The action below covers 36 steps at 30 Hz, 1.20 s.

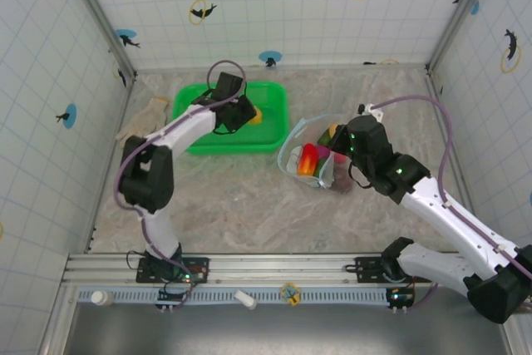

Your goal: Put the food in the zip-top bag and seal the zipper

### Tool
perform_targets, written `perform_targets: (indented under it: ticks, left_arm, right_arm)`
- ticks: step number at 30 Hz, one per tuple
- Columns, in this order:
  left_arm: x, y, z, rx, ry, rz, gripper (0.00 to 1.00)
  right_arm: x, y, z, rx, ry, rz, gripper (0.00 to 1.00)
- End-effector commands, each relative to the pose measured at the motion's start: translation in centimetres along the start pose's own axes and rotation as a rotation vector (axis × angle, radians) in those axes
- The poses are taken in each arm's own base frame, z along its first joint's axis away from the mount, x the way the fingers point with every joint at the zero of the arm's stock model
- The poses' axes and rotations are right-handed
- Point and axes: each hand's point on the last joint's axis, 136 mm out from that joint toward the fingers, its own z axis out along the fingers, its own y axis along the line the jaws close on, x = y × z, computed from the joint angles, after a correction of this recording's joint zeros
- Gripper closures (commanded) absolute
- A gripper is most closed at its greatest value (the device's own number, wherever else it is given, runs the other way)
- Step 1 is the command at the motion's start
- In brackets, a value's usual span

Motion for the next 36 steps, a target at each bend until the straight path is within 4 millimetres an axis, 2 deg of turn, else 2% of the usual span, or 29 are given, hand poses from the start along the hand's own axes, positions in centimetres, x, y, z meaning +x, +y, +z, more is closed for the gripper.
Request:
perform_targets:
  ticks: [1, 5, 8, 10, 12, 16, 19, 21, 24, 30, 33, 36]
  left_arm:
    - [0.4, -1.6, -5.2, 0.117, -0.054, 0.160, 0.66]
    - [2.8, -3.5, -11.3, 0.311, -0.077, 0.275, 0.65]
    - [5.5, -5.6, -15.0, 0.443, -0.041, 0.390, 0.65]
    - [7.3, -6.7, -16.6, 0.480, -0.016, 0.456, 0.65]
    - [9.8, -8.0, -17.4, 0.523, 0.033, 0.509, 0.65]
    - [15.6, -10.2, -16.5, 0.566, 0.136, 0.600, 0.66]
    - [18.5, -10.8, -14.9, 0.545, 0.175, 0.661, 0.66]
    - [19.4, -11.0, -13.7, 0.542, 0.186, 0.669, 0.66]
    - [19.7, -11.3, -11.9, 0.530, 0.189, 0.666, 0.66]
    - [17.8, -12.4, -9.0, 0.461, 0.095, 0.663, 0.65]
    - [18.4, -13.0, -7.4, 0.459, 0.136, 0.660, 0.51]
    - [18.5, -13.2, -6.7, 0.457, 0.145, 0.653, 0.37]
  right_arm:
    - [-0.6, 0.6, -0.2, -0.012, -0.032, 0.006, 1.00]
    - [-0.4, 1.1, -0.1, -0.016, -0.031, -0.002, 1.00]
    - [-0.3, 1.3, 0.0, -0.012, -0.030, -0.007, 1.00]
    - [-0.3, 1.4, 0.0, -0.016, -0.030, -0.007, 1.00]
    - [-0.2, 1.6, 0.0, -0.020, -0.031, -0.008, 1.00]
    - [-0.1, 1.8, 0.0, -0.017, -0.036, -0.008, 1.00]
    - [0.0, 2.0, -0.1, -0.020, -0.033, -0.008, 1.00]
    - [0.1, 2.1, -0.3, -0.019, -0.031, -0.012, 1.00]
    - [0.3, 2.2, -0.5, -0.020, -0.026, -0.019, 1.00]
    - [0.1, 2.7, -1.0, -0.031, -0.024, -0.032, 1.00]
    - [0.0, 2.9, -1.1, -0.032, -0.026, -0.039, 1.00]
    - [-0.1, 2.8, -1.2, -0.023, -0.029, -0.047, 1.00]
